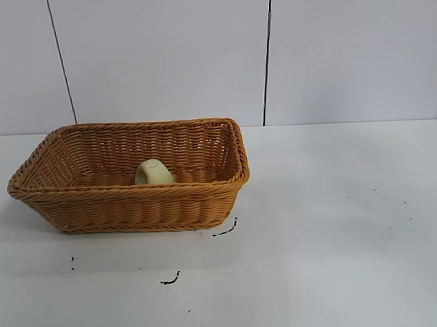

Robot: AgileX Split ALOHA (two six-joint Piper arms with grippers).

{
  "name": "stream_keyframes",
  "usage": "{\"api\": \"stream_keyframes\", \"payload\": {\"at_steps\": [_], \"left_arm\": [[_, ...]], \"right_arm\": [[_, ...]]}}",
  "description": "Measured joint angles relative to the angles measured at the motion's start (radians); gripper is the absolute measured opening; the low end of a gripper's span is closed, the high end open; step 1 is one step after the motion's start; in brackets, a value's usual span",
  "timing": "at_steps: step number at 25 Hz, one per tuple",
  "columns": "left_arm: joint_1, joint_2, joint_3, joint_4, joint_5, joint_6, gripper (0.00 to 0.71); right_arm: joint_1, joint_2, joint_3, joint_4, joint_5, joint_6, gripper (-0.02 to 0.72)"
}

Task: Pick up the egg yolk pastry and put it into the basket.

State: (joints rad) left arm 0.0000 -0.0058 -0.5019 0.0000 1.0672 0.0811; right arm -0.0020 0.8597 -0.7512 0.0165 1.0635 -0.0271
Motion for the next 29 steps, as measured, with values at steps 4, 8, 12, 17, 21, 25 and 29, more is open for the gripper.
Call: {"api": "stream_keyframes", "payload": {"at_steps": [4,8,12,17,21,25,29], "left_arm": [[0.000,0.000,0.000,0.000,0.000,0.000,0.697],[0.000,0.000,0.000,0.000,0.000,0.000,0.697],[0.000,0.000,0.000,0.000,0.000,0.000,0.697],[0.000,0.000,0.000,0.000,0.000,0.000,0.697],[0.000,0.000,0.000,0.000,0.000,0.000,0.697],[0.000,0.000,0.000,0.000,0.000,0.000,0.697],[0.000,0.000,0.000,0.000,0.000,0.000,0.697]], "right_arm": [[0.000,-0.286,0.178,0.007,-0.069,-0.001,0.603],[0.000,-0.528,0.251,0.009,-0.053,-0.022,0.603],[0.000,-0.716,0.260,0.008,-0.050,-0.030,0.603],[0.000,-0.846,0.261,0.008,-0.050,-0.027,0.603],[0.000,-0.863,0.261,0.008,-0.049,-0.026,0.603],[0.000,-0.863,0.261,0.008,-0.049,-0.023,0.603],[0.000,-0.863,0.261,0.008,-0.049,-0.023,0.603]]}}
